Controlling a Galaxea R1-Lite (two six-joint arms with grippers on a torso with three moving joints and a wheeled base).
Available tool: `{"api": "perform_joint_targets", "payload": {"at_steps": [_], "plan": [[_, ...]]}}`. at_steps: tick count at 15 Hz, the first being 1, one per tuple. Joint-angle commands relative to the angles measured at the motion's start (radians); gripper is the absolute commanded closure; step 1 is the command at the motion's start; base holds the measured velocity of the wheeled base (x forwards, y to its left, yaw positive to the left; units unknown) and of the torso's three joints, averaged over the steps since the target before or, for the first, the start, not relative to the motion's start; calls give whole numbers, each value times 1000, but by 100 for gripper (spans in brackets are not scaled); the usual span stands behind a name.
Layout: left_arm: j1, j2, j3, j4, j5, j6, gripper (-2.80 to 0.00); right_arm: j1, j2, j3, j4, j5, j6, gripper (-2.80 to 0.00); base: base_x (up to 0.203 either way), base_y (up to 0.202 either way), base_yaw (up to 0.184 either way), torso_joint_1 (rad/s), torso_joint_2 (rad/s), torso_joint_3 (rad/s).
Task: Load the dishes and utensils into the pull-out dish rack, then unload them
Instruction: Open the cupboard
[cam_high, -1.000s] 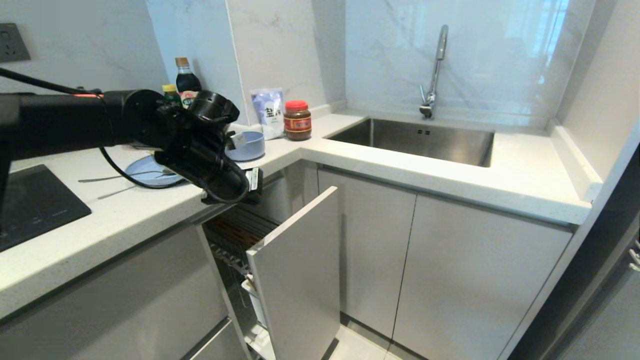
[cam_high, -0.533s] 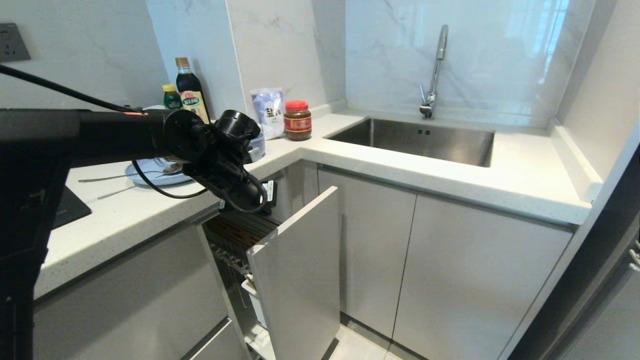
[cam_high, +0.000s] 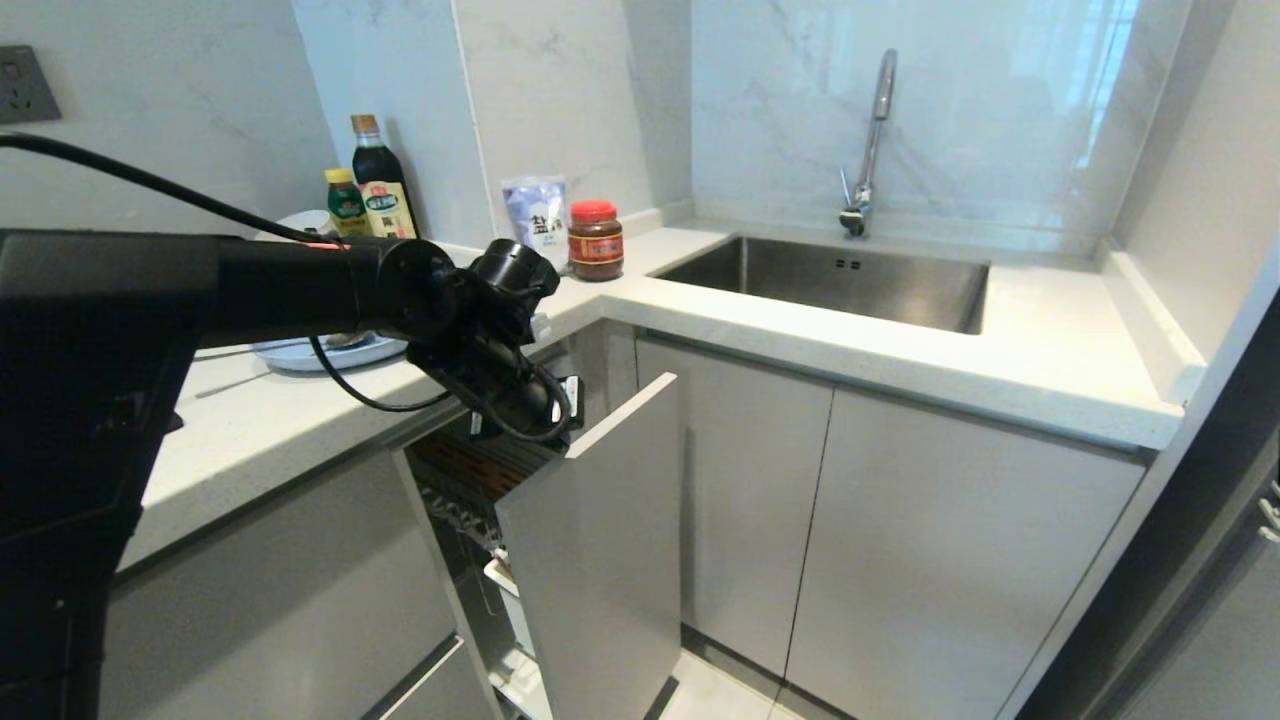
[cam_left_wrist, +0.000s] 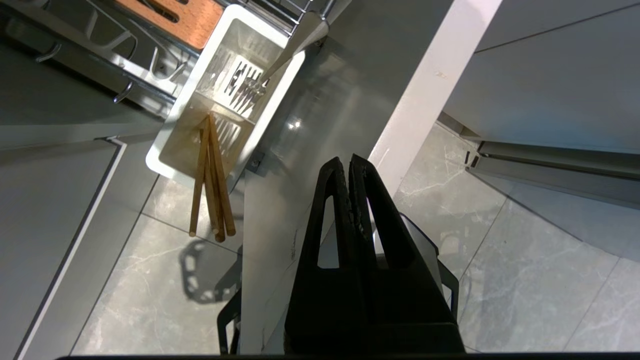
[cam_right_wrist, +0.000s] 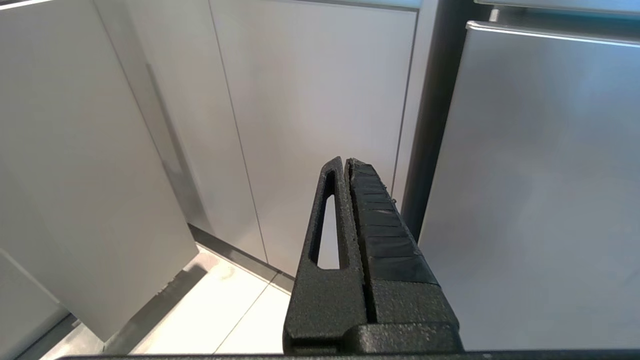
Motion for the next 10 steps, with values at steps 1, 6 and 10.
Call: {"api": "perform_joint_targets", "payload": {"at_steps": [1, 6, 10], "plan": [[-29, -4, 5, 9, -4, -18, 0, 0, -2, 2, 0, 0, 0, 0, 0, 0, 0, 0, 0, 0], [-84, -5, 12, 9, -6, -70, 0, 0, -4, 2, 0, 0, 0, 0, 0, 0, 0, 0, 0, 0], [-126, -5, 41, 8, -8, -71, 0, 0, -2, 2, 0, 0, 0, 0, 0, 0, 0, 0, 0, 0]]}}
